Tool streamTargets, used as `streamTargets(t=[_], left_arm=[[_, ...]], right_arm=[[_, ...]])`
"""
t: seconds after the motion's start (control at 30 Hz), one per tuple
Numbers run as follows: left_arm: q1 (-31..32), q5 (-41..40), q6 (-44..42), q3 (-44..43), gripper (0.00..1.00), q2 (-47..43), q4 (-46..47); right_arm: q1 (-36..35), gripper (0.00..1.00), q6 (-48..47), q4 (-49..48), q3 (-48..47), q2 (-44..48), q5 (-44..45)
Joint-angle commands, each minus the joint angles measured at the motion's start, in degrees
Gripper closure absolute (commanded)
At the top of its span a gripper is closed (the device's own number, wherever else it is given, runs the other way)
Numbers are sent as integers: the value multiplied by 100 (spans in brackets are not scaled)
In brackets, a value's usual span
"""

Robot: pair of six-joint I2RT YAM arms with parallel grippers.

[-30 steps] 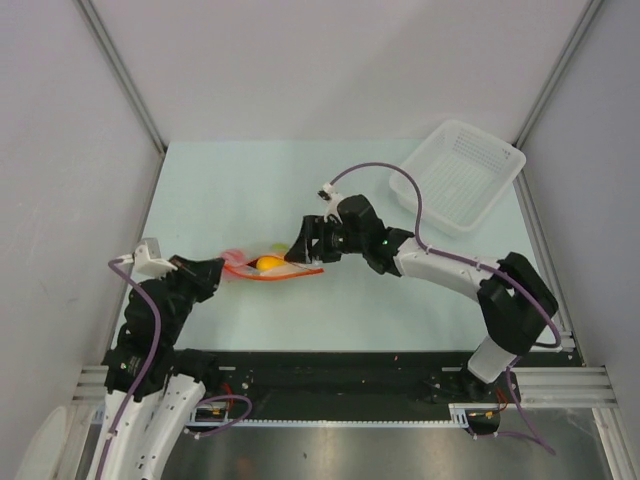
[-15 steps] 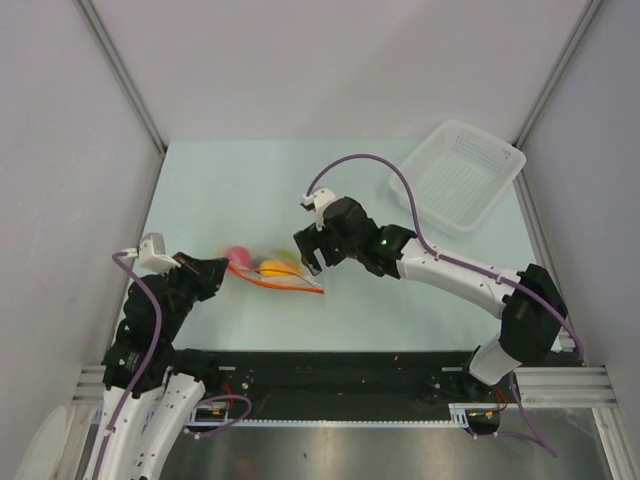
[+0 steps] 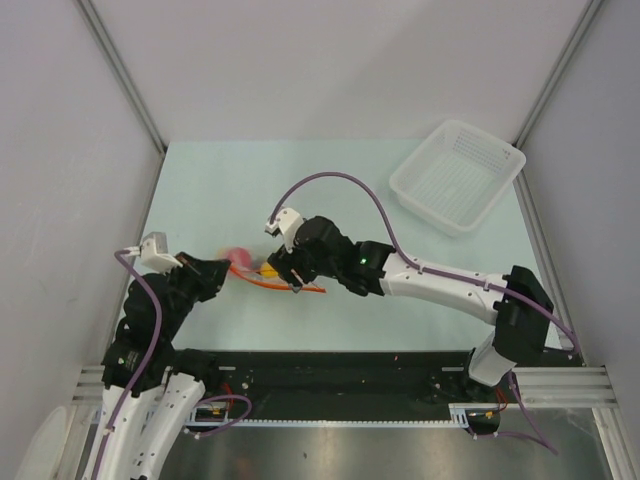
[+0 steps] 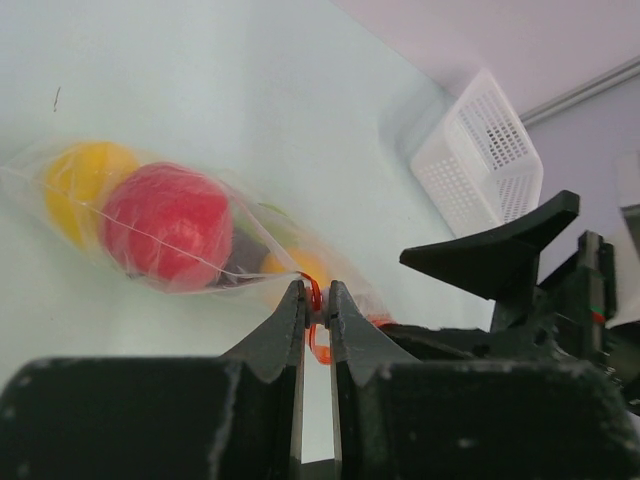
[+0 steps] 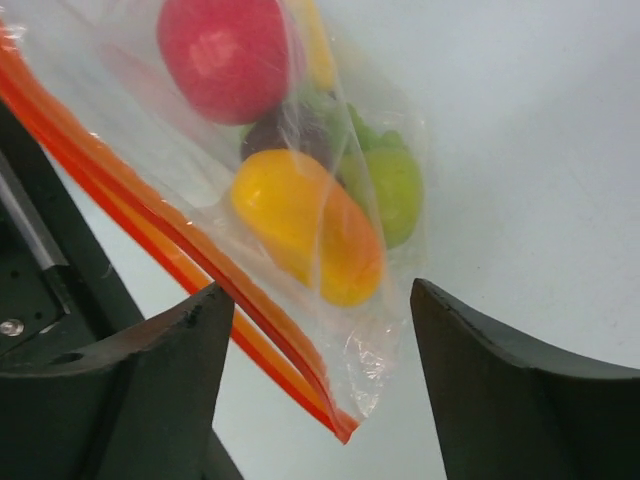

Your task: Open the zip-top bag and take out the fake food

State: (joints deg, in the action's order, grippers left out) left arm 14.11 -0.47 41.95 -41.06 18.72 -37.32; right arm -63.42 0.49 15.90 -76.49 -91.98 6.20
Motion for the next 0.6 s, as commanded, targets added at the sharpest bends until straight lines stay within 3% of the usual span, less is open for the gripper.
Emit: streamTargets(t=[0.0, 0.07, 0.17, 0.2, 0.27, 0.37, 0.4, 0.47, 0.5, 0.57], left_arm=[[-31, 179, -100, -297, 100, 35, 155], [-31, 188, -100, -306, 100, 35, 155], [-31, 170, -135, -367, 100, 88, 129], [-31, 161, -144, -420, 100, 114, 94], [-31, 117, -170, -508, 98, 202, 23], [-31, 65, -249, -561, 77, 272, -3], [-31, 56, -258, -570, 67, 272, -47], [-31, 56, -275, -614, 56, 264, -100], [-31, 108, -310, -675, 44, 246, -135], [-31, 205, -328, -754, 34, 159, -161]], right_arm=[[-4, 33, -277, -105, -393, -267, 321], [-4, 39, -286, -96, -472, -346, 260], [-13, 63, -173, -52, -629, -382, 66], [-13, 75, -77, 0, -691, -373, -21], [-13, 88, 108, 27, -823, -303, -223], [13, 100, 442, 141, -1008, -328, -557], [31, 100, 556, 281, -1165, -355, -558], [75, 100, 846, 422, -1333, -408, -732], [84, 100, 943, 501, -1429, -443, -751], [110, 100, 1154, 510, -1474, -443, -830]])
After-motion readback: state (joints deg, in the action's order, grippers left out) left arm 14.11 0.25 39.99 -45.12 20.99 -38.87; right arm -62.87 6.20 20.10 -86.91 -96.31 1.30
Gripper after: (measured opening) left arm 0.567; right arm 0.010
